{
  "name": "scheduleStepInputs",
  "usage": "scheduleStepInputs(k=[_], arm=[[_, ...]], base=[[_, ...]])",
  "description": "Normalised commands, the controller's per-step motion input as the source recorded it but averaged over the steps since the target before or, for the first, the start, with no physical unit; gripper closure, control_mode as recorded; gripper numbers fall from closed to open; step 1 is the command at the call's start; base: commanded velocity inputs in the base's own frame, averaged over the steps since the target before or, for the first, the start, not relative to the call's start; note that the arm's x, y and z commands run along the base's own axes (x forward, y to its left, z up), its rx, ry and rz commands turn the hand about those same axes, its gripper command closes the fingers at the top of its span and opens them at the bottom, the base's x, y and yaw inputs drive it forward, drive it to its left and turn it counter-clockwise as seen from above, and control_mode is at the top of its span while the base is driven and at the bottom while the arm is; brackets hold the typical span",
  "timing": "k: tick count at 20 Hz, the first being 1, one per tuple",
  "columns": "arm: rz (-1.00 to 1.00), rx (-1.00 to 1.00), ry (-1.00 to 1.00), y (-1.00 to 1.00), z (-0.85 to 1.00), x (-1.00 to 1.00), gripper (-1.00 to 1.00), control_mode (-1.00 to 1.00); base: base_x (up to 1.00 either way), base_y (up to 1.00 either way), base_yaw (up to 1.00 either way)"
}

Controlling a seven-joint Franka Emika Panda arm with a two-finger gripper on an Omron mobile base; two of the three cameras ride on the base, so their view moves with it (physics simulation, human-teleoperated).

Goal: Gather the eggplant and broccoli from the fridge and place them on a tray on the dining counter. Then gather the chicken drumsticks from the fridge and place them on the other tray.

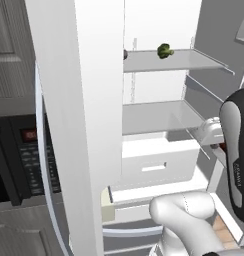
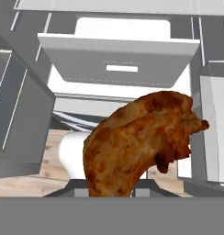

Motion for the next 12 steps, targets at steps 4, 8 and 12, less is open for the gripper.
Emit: scheduleStepInputs(k=[4,8,12], arm=[[0.0,0.0,0.0,0.0,0.0,0.0,1.0,1.0],[0.0,0.0,0.0,0.0,0.0,0.0,1.0,1.0],[0.0,0.0,0.0,0.0,0.0,0.0,1.0,1.0]], base=[[-0.81,0.0,-0.02],[-0.82,0.0,0.0],[-0.7,0.0,0.01]])
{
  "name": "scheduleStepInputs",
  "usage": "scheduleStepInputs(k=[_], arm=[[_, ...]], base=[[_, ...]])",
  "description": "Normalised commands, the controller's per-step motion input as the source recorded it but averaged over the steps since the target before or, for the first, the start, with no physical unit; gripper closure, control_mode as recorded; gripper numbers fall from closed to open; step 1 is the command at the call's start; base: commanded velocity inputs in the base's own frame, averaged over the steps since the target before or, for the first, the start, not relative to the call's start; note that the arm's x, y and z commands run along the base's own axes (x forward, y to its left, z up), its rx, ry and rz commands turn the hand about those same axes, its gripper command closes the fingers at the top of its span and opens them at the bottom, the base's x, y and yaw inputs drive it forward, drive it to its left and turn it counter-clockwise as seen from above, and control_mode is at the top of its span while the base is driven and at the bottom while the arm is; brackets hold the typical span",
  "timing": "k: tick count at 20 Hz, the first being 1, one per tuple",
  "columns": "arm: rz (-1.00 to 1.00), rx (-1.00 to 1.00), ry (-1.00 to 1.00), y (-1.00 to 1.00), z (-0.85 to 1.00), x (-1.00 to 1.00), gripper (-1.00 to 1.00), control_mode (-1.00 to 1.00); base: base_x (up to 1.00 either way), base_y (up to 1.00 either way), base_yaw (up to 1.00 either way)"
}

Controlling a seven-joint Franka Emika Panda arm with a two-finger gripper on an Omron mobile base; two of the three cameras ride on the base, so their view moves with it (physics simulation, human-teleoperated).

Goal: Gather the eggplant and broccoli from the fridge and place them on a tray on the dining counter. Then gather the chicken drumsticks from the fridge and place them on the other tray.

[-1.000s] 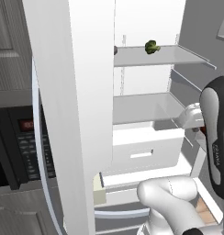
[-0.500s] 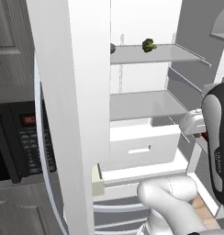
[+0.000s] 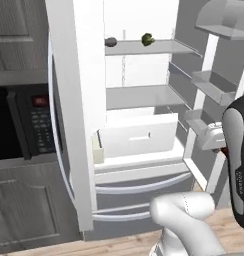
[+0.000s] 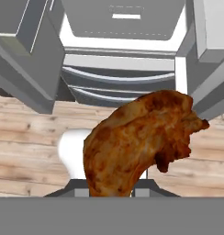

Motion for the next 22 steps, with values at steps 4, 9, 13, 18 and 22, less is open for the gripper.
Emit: scheduleStepInputs(k=[4,9,13,18,22], arm=[[0.0,0.0,0.0,0.0,0.0,0.0,1.0,1.0],[0.0,0.0,0.0,0.0,0.0,0.0,1.0,1.0],[0.0,0.0,0.0,0.0,0.0,0.0,1.0,1.0],[0.0,0.0,0.0,0.0,0.0,0.0,1.0,1.0],[0.0,0.0,0.0,0.0,0.0,0.0,1.0,1.0]], base=[[-0.71,-0.18,0.07],[-0.73,-0.28,0.11],[-0.67,-0.33,0.14],[-0.48,-0.44,0.18],[-0.39,-0.52,0.21]])
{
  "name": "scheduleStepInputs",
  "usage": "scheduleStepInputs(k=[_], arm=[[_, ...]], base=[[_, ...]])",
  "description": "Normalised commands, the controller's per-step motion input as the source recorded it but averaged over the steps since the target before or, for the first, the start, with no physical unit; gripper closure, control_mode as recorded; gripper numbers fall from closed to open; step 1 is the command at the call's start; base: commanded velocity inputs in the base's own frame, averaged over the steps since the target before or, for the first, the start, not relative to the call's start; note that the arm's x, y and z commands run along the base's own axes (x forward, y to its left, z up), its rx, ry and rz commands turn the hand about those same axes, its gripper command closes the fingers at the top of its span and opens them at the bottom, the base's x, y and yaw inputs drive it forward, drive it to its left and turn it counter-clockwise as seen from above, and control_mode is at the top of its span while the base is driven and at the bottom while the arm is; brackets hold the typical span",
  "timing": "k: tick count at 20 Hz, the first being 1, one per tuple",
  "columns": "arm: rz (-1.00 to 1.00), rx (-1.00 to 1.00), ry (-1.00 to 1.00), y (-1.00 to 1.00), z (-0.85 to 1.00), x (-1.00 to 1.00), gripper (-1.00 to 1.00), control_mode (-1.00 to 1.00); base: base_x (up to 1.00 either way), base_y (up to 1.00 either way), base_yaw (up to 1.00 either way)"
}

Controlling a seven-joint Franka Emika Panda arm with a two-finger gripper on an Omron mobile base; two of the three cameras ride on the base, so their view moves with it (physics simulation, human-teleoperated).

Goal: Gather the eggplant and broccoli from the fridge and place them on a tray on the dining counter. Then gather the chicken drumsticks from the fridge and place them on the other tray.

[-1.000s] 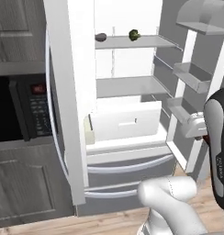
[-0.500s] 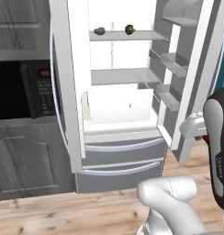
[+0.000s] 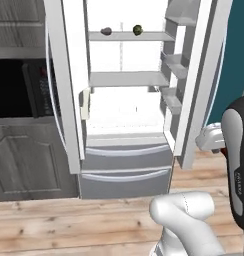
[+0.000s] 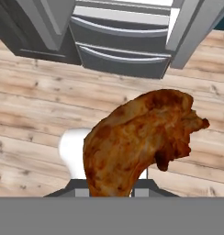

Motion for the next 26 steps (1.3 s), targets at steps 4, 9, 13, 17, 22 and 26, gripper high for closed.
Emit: scheduleStepInputs(k=[4,9,13,17,22,26], arm=[[0.0,0.0,0.0,0.0,0.0,0.0,1.0,1.0],[0.0,0.0,0.0,0.0,0.0,0.0,1.0,1.0],[0.0,0.0,0.0,0.0,0.0,0.0,1.0,1.0],[0.0,0.0,0.0,0.0,0.0,0.0,1.0,1.0],[0.0,0.0,0.0,0.0,0.0,0.0,1.0,1.0],[0.0,0.0,0.0,0.0,0.0,0.0,1.0,1.0]], base=[[-0.44,-0.56,0.23],[-0.58,-0.54,0.26],[-0.66,-0.5,0.3],[-0.58,-0.51,0.33],[-0.49,-0.51,0.35],[-0.52,-0.52,0.36]])
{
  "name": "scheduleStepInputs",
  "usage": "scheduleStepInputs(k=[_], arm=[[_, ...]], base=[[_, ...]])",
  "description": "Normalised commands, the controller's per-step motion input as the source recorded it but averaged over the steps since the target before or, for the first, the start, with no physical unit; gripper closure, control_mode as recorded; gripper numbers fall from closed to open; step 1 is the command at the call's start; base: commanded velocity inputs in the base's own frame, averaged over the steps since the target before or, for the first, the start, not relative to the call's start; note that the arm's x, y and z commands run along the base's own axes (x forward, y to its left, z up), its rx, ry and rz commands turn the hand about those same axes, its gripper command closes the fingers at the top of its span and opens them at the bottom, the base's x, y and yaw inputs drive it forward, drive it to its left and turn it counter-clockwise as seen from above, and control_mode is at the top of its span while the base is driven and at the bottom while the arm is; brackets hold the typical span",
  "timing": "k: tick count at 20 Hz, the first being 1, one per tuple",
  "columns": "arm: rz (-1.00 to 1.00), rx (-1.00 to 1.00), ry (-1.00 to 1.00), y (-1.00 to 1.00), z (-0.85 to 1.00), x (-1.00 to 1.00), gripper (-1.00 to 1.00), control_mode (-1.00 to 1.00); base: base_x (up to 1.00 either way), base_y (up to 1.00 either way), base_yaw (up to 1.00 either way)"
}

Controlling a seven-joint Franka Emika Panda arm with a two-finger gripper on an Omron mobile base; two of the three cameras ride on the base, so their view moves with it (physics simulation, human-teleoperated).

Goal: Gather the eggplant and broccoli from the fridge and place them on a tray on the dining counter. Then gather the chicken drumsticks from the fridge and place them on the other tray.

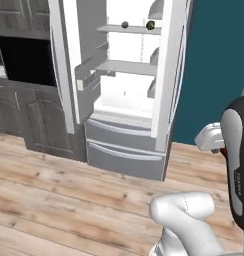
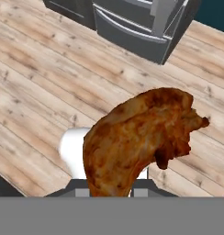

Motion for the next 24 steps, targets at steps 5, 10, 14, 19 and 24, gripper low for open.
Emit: scheduleStepInputs(k=[5,10,14,19,24], arm=[[0.0,0.0,0.0,0.0,0.0,0.0,1.0,1.0],[0.0,0.0,0.0,0.0,0.0,0.0,1.0,1.0],[0.0,0.0,0.0,0.0,0.0,0.0,1.0,1.0],[0.0,0.0,0.0,0.0,0.0,0.0,1.0,1.0],[0.0,0.0,0.0,0.0,0.0,0.0,1.0,1.0]], base=[[-0.53,-0.47,0.37],[-0.62,-0.26,0.4],[-0.75,-0.03,0.42],[-0.73,0.05,0.43],[-0.78,0.2,0.41]])
